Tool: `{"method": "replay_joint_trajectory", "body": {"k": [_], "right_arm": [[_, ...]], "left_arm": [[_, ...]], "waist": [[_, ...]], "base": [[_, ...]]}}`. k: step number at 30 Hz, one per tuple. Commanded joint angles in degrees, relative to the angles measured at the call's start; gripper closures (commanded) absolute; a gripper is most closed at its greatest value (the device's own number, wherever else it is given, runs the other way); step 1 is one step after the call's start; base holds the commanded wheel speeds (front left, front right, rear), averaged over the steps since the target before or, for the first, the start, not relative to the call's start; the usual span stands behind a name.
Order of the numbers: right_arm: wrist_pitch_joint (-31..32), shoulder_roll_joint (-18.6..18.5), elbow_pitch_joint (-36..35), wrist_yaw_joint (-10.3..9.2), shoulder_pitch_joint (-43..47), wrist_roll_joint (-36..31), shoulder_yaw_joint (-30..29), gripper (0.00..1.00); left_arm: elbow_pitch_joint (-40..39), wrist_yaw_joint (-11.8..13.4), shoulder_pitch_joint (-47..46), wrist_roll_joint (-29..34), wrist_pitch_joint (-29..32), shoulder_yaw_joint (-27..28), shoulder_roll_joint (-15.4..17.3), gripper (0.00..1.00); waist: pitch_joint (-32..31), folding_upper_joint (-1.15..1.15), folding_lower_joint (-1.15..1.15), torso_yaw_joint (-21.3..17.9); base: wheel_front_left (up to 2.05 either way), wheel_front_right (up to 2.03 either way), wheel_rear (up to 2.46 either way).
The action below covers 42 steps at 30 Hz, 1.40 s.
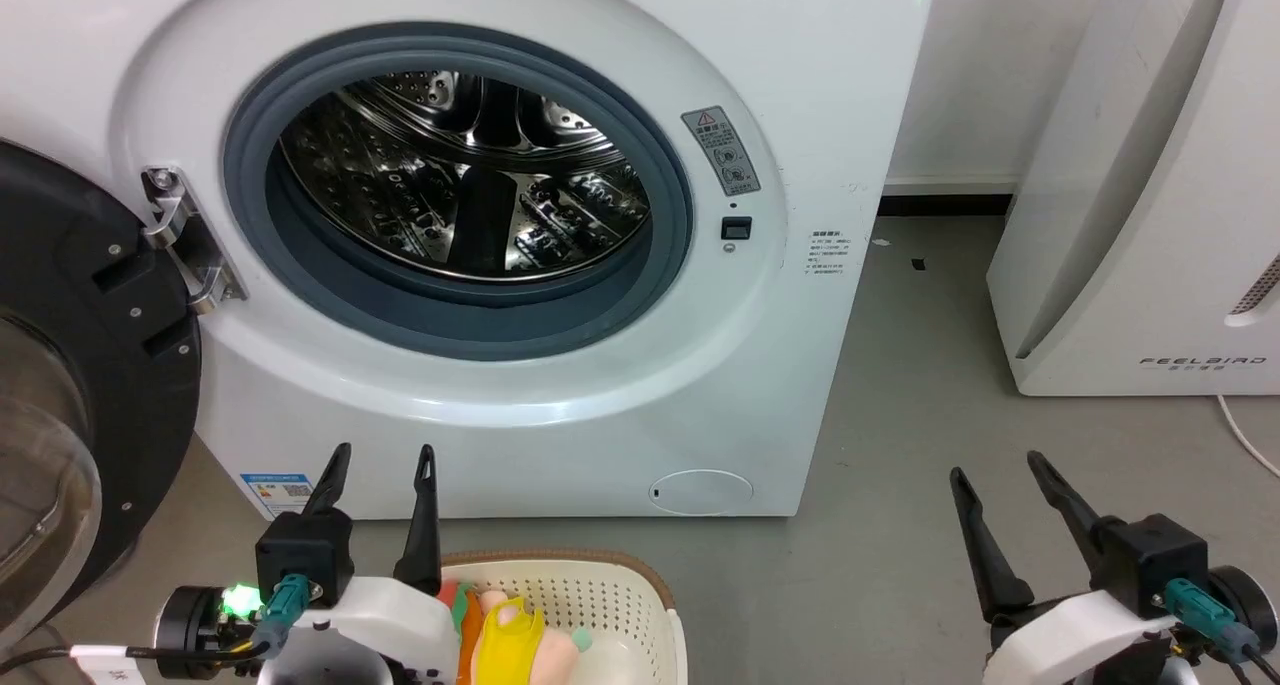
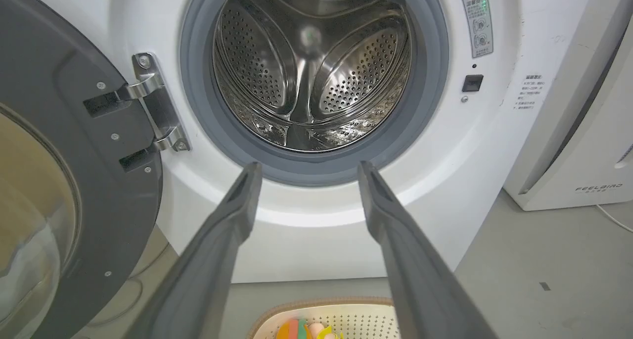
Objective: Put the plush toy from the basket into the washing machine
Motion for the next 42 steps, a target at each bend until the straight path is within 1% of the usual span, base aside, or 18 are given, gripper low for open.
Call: {"method": "replay_joint_trajectory", "body": {"k": [1,11,18,29,42], "right_arm": [[-0.74,-0.01,-0.42,0.00,0.04,0.72,-0.36,0.00],[-2.18,-0.01,-1.27,-0.01,-0.44,3.06,-1.29,0.00],[-3.02,-0.01,-1.66,-0.01,-1.17,3.94,-1.50,0.00],[-4.33,-0.02,-2.40,-0.02,-2.89,5.60,-1.91,0.00],[-5.77,-0.02,-3.65,-0.02,-5.39,7.16,-1.84,0.00]], "left_arm": [[0.15,0.48,-0.33,-0.50,-0.73,-0.14,0.00,0.00],[2.20,0.68,-1.94,-0.25,-2.17,-0.71,0.18,0.00],[5.17,0.45,-3.93,0.26,-3.01,-1.59,0.91,0.00],[13.12,0.10,-8.00,1.00,-4.32,-3.70,2.51,0.00],[25.04,0.05,-13.33,1.24,-5.76,-5.62,4.32,0.00]], "waist": [[0.06,0.00,0.00,0.00],[1.48,0.00,0.00,-0.17],[3.27,0.00,0.00,-0.51],[6.69,0.00,0.00,-1.48],[12.04,0.00,0.00,-3.26]], "base": [[0.00,0.00,0.00],[0.00,0.00,0.00],[0.00,0.00,0.00],[0.00,0.00,0.00],[0.00,0.00,0.00]]}}
